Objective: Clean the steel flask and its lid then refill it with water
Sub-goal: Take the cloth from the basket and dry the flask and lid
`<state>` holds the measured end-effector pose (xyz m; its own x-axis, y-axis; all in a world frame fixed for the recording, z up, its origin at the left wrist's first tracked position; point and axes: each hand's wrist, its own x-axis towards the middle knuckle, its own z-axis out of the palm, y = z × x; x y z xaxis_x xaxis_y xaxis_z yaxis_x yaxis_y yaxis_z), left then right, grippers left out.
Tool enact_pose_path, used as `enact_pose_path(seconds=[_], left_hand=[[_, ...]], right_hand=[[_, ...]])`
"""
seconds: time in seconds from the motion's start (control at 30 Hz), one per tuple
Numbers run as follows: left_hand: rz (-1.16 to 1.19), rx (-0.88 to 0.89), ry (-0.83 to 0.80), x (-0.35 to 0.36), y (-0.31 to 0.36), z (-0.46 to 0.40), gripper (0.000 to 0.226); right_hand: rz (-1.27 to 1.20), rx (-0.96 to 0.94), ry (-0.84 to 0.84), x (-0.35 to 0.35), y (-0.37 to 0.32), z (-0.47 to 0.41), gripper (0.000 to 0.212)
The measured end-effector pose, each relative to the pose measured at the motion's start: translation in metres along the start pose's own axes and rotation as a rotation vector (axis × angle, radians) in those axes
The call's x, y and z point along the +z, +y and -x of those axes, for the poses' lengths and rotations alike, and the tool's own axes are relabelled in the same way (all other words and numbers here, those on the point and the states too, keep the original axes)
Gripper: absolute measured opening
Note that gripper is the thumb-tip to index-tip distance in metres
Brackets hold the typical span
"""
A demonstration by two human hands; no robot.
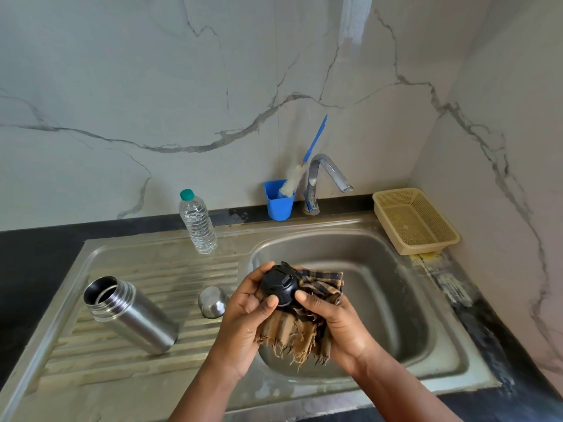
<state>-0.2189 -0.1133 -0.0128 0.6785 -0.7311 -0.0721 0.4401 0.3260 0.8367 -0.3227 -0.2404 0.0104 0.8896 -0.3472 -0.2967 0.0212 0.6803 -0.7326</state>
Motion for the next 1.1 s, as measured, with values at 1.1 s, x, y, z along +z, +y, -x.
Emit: enact_pose_path(seconds=[1.1], left_hand=[[-1.254,0.387,0.477,-0.069,-0.05,0.033,0.05]], right_hand=[[0.052,0.015,0.548,-0.016,-0.004,-0.014,0.017]])
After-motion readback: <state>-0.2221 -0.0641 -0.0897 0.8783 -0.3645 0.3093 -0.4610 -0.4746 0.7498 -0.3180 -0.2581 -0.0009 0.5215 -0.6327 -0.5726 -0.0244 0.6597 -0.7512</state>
